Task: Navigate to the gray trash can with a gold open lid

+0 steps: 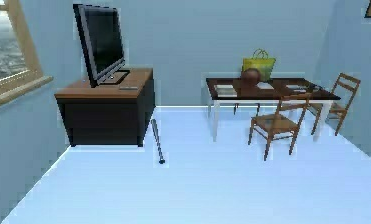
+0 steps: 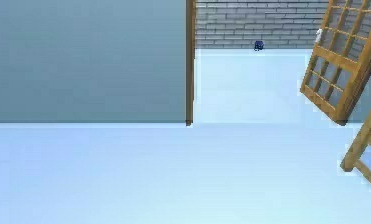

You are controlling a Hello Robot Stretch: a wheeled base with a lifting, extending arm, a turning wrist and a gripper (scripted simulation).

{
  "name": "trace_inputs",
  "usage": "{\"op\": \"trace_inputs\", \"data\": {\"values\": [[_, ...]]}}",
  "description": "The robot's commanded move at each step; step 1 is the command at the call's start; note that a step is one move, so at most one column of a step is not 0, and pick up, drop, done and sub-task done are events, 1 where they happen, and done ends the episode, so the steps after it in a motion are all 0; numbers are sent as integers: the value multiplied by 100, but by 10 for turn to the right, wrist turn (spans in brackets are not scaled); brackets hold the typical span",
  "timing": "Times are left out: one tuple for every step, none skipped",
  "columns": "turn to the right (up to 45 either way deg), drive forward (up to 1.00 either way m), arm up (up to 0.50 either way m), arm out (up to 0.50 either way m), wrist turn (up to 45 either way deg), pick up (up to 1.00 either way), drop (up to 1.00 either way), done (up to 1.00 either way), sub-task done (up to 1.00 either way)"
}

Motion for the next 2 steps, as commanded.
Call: {"op": "trace_inputs", "data": {"values": [[-450, 0, 0, 0, 0, 0, 0, 0, 0], [-450, 0, 0, 0, 0, 0, 0, 0, 0]]}}
